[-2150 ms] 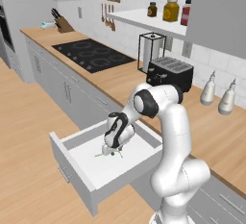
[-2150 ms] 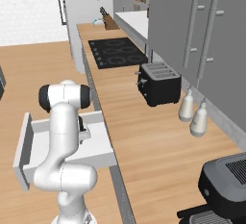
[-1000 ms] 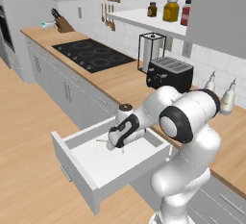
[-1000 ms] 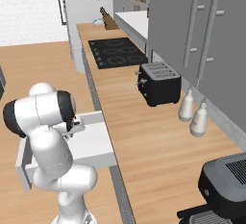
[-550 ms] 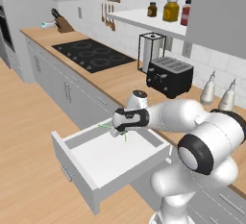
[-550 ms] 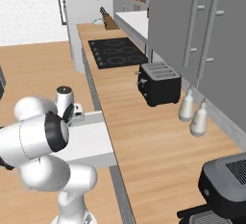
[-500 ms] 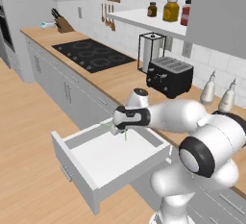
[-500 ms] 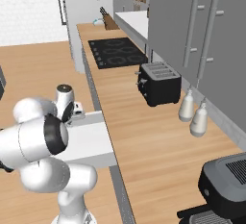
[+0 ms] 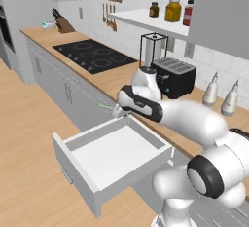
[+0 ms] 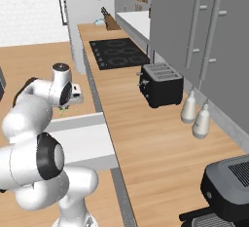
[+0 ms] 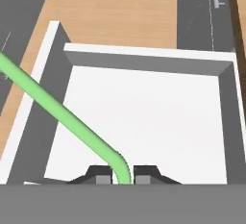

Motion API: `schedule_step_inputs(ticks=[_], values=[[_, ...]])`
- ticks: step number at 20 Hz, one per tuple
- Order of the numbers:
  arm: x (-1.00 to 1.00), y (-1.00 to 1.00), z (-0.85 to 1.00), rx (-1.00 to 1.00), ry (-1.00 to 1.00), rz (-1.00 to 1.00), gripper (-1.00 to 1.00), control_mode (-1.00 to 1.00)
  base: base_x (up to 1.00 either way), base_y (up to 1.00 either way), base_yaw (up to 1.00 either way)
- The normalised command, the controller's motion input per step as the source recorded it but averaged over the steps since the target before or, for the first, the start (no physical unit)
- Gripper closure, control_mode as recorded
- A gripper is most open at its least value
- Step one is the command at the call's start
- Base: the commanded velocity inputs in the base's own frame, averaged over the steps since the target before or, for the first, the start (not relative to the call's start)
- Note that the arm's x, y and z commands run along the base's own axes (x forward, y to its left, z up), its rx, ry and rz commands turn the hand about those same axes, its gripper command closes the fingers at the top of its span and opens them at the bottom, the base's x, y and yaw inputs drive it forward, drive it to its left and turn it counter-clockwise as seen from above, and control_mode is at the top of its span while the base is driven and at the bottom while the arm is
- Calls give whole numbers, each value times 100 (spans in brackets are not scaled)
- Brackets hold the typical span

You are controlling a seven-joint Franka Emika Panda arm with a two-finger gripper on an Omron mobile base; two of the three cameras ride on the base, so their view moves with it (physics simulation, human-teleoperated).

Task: Take a straw from the drawer in front and place it inside the glass cup on the dining counter.

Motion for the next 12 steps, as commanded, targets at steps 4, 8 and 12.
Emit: schedule_step_inputs(ticks=[4,8,12], values=[[-58,-34,100,-3,0,0,100,-100,0,0,0],[-86,-59,80,-11,-1,0,100,-100,0,0,0],[-61,-53,34,-8,0,0,100,-100,0,0,0]])
